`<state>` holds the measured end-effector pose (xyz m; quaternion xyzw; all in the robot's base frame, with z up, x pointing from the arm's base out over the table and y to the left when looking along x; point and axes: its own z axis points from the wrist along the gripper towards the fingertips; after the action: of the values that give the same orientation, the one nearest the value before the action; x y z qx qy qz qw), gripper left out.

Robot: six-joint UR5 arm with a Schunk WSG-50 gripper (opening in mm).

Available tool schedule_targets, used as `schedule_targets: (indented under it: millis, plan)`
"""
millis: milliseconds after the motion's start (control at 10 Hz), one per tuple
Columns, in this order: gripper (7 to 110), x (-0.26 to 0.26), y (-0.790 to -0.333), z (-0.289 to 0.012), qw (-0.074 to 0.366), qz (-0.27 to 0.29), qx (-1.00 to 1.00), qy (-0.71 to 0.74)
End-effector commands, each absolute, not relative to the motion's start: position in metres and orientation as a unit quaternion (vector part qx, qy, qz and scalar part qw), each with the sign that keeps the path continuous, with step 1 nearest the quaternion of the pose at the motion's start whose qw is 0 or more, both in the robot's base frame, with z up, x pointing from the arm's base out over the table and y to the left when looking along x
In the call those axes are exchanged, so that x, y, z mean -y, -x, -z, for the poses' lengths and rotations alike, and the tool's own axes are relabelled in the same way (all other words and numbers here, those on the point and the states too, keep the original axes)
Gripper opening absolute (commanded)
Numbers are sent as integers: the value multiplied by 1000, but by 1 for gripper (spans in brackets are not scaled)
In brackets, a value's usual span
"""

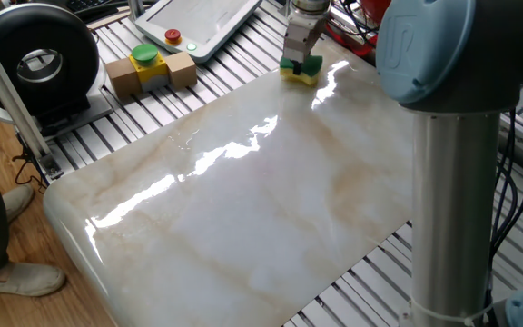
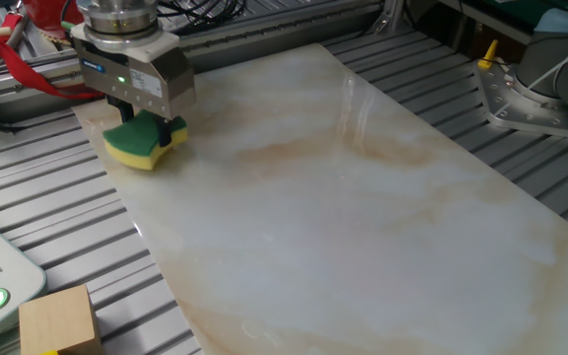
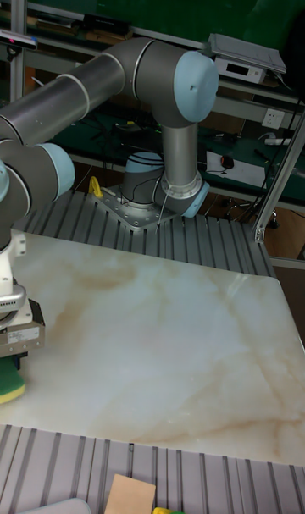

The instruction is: Clean the tabletop with a sponge

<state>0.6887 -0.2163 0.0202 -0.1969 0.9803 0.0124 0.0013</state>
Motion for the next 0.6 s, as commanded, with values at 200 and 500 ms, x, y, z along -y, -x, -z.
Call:
schedule_targets:
  millis: [200,500]
  plan:
    - [7,200,-703,-21,6,-16,-986,165]
    - [7,176,-707,-10,8,-30,-988,149]
